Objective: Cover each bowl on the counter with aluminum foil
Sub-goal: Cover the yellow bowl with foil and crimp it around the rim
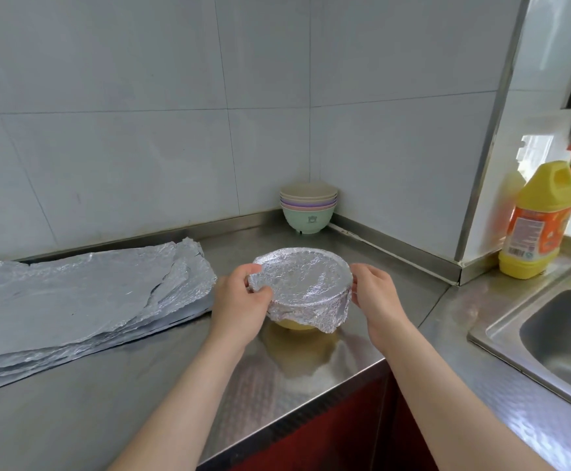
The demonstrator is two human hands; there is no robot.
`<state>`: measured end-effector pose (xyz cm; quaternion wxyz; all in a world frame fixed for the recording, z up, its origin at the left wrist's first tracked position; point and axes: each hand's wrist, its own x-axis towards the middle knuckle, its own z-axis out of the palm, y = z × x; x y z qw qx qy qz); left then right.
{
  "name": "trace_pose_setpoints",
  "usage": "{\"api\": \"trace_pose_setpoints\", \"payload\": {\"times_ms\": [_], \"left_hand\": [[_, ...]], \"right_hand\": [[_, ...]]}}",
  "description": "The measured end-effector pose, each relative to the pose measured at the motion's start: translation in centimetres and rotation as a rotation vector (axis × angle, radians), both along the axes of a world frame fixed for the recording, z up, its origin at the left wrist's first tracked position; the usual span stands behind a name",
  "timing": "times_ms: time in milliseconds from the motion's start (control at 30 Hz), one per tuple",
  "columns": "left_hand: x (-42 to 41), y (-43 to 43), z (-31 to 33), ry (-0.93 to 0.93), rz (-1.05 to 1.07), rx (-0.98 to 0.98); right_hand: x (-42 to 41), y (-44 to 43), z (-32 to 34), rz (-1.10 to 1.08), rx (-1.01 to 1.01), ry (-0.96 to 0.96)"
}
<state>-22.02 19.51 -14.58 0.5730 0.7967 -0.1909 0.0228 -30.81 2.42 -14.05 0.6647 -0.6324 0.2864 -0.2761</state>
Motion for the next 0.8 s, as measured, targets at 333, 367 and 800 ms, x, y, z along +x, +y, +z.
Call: {"api": "trace_pose_setpoints", "payload": {"times_ms": [333,367,800], "left_hand": [[10.5,-3.9,1.9,-0.031,0.082,0.126],[11.7,-4.1,2.2,-0.023,0.088,0.127],[20.7,-5.9,3.8,0.16,0.328,0.031]], "right_hand": [[10.6,-2.8,0.7,0.033,0.011,-0.025],[11.8,-3.1,0.8,0.039,0.005,-0.029],[23.8,-9.8,5.5,0.043,0.331,0.209]]}}
